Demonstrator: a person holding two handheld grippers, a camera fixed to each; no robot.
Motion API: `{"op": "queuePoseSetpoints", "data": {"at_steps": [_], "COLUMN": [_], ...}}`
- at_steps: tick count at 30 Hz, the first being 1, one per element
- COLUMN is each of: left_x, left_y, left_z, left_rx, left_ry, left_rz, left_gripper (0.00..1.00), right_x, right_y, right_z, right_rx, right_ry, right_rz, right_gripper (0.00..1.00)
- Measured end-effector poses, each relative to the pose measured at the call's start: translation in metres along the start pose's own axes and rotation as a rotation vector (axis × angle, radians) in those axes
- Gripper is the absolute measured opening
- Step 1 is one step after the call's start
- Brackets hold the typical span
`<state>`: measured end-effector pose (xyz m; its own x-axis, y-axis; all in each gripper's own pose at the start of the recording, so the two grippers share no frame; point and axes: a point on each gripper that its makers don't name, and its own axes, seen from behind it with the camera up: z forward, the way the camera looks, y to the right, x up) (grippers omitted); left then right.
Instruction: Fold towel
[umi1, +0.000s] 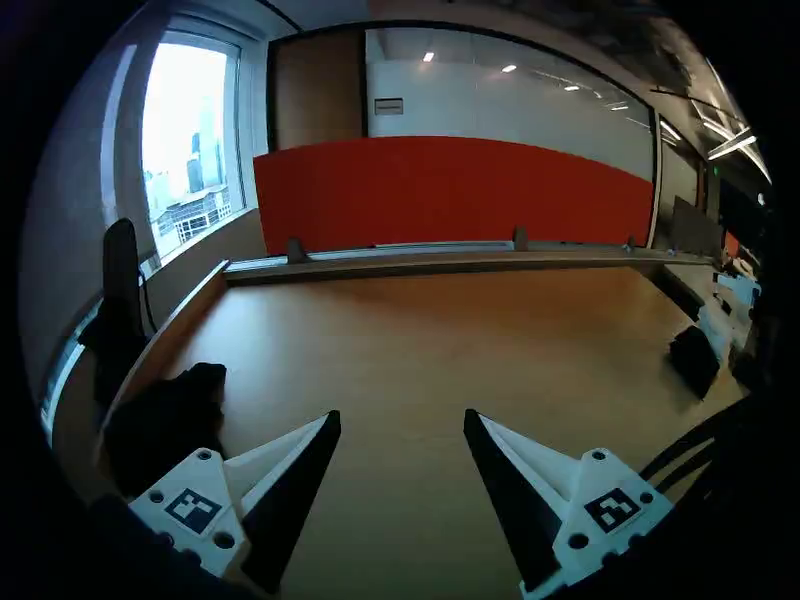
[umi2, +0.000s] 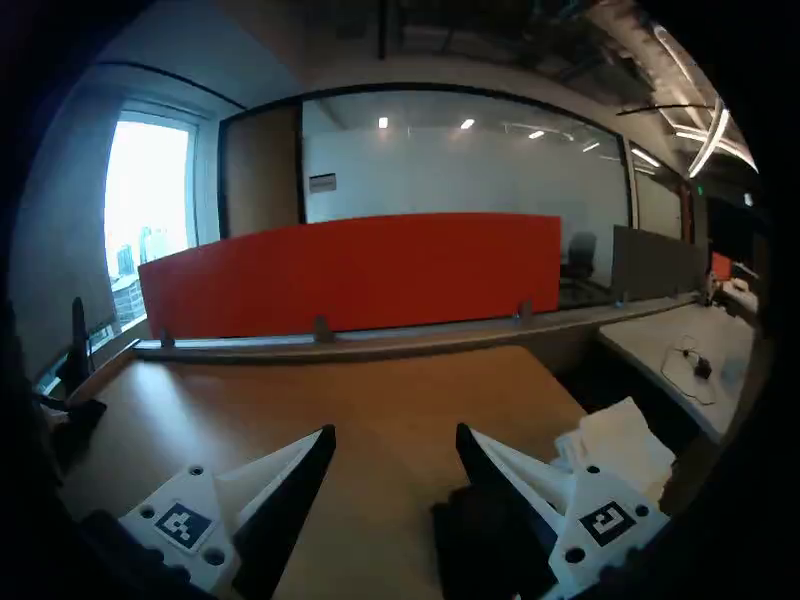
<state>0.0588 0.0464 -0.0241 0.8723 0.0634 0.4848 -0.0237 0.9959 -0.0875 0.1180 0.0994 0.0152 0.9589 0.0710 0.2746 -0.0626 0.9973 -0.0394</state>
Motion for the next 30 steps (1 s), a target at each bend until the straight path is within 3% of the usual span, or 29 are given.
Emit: {"op": "queuePoseSetpoints", "data": {"at_steps": [15, 21, 30], "left_x": [0.041, 0.059, 0.069], "left_y": [-0.011, -0.018, -0.03], "left_z": [0.002, 0.0, -0.002], "left_rx": [0.024, 0.038, 0.059], "left_ry": [0.16, 0.232, 0.281], "left_rz": [-0.016, -0.022, -0.048], "left_gripper": [0.91, 0.91, 0.91], "right_x": [0.029, 0.031, 0.032], "right_y": [-0.056, -0.076, -0.093], "right_z": [-0.009, -0.012, -0.014], "right_rx": [0.002, 0.011, 0.025], "right_ry": [0.135, 0.147, 0.148], "right_rz": [-0.056, -0.081, -0.092], "right_gripper": [0.93, 0.93, 0.93]}}
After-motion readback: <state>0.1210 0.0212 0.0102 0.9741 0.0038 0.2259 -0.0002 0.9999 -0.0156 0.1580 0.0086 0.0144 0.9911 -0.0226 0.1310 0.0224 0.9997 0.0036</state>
